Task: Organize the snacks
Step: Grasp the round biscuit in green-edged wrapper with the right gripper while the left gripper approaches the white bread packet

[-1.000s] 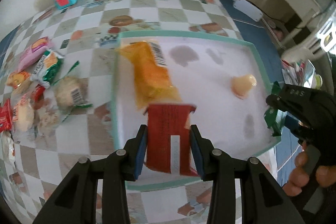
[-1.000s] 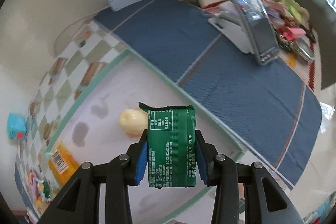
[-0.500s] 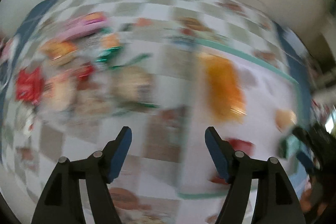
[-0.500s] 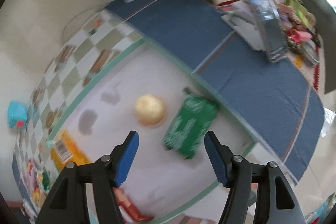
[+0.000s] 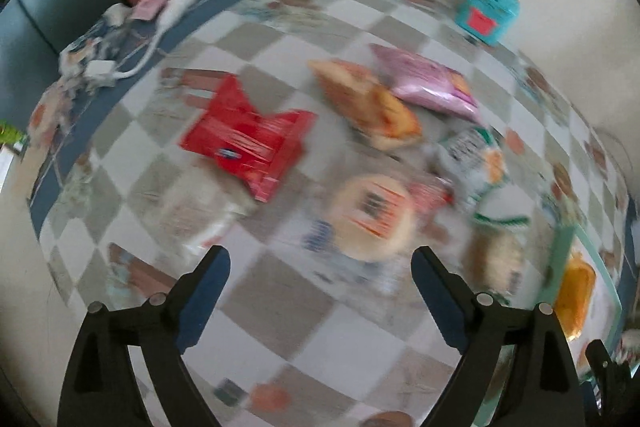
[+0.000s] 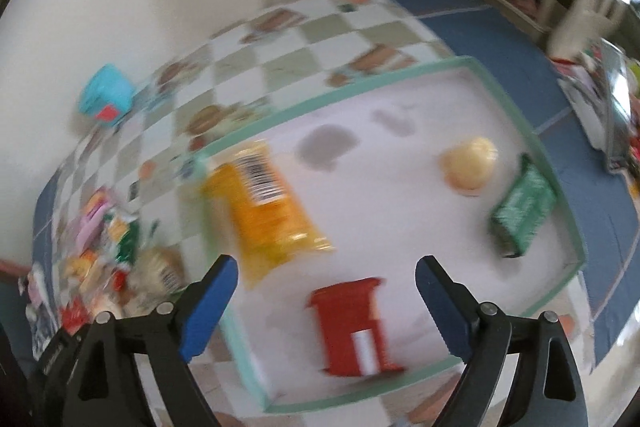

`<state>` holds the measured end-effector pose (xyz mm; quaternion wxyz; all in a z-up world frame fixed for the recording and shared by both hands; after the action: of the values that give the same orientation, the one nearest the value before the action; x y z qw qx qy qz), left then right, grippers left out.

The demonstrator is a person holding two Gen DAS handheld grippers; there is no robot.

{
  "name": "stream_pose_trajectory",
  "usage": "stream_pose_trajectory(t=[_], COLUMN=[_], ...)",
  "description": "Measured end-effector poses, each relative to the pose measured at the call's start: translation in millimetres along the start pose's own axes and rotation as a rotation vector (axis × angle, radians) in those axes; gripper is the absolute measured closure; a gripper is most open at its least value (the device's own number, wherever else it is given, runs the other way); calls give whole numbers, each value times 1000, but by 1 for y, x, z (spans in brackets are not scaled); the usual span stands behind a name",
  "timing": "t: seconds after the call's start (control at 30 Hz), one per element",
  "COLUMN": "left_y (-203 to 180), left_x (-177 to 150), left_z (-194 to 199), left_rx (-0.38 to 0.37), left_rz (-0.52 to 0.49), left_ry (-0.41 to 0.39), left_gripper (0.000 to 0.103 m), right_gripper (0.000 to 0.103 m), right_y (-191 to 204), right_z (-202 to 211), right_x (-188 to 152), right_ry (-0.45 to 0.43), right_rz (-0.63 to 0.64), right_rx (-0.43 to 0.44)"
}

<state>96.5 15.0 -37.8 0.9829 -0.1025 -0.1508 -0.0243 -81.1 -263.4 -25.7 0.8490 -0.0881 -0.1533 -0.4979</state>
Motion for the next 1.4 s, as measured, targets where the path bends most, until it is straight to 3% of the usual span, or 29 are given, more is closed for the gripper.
stream_pose_trajectory(t=[0.07, 0.37, 0.6, 0.8, 1.27, 1.4], left_y=[18, 74, 93, 96, 121, 125], left_x=[6, 21, 32, 42, 40, 39], left_z=[4, 4, -2, -11, -53, -52], left_rx=[8, 13, -17, -34, 23, 55], left_rz=[22, 159, 178, 163, 255, 265], left_ry=[-18, -42, -30, -16, 47, 42], left_gripper=[10, 9, 9, 9, 9, 9], right_gripper=[0, 0, 0, 0, 0, 9], right_y=[17, 82, 119, 137, 165, 168], right_z=[1, 9, 5, -9, -37, -45], right_x=[-4, -25, -34, -36, -32, -30], right_ry=[1, -25, -41, -25, -27, -22], right_rz=[35, 193, 277, 313, 394, 403], right_rx=[38, 87, 104, 97, 85, 88])
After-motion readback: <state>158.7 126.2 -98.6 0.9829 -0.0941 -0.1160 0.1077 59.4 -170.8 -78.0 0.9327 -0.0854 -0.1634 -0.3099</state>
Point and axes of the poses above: each gripper's, at about its wrist camera, not at the fingertips, and z roughly against the way its jaws point, y to its left, x to its top, the point moved 3 cm from there along -z, roughly the way its jaws point, and after that the axes turned 10 degrees about -x, right-handed, at the moved point
